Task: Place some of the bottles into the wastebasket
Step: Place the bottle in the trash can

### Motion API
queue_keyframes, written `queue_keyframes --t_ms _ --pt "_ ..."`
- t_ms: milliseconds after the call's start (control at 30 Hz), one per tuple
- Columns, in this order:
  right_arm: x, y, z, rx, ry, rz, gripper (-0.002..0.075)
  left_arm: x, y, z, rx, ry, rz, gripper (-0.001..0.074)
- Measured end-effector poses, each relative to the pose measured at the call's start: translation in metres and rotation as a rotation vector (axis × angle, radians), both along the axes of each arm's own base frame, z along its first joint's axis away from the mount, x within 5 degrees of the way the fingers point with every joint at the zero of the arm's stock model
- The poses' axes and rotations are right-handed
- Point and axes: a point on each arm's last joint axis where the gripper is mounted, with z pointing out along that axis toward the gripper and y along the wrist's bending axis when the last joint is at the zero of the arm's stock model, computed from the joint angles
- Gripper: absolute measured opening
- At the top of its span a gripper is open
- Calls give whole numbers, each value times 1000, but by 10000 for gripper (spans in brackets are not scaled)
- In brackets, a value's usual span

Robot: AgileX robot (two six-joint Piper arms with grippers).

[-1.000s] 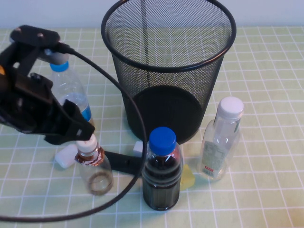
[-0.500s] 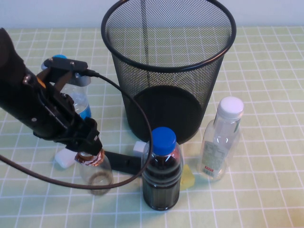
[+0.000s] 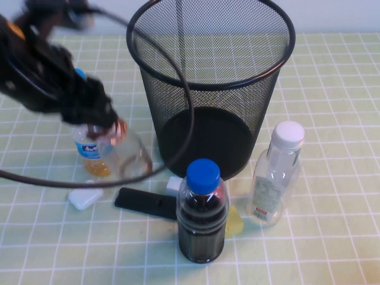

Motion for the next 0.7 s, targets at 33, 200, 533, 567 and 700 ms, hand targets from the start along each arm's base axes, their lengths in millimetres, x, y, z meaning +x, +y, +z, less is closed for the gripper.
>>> queue_keyframes --t_ms 33,200,533,567,700 --pt "0 0 0 0 0 0 -8 -5 2 15 -20 -46 6 287" --pt "0 0 0 0 0 0 -8 -36 12 82 -127 -232 45 287" --pt "0 0 0 0 0 0 -8 -77 20 164 -350 -472 68 287" --pt "0 0 0 0 0 0 -8 -74 18 164 -365 -476 64 287" --pt "0 0 0 0 0 0 -8 -46 4 156 -408 -454 37 287"
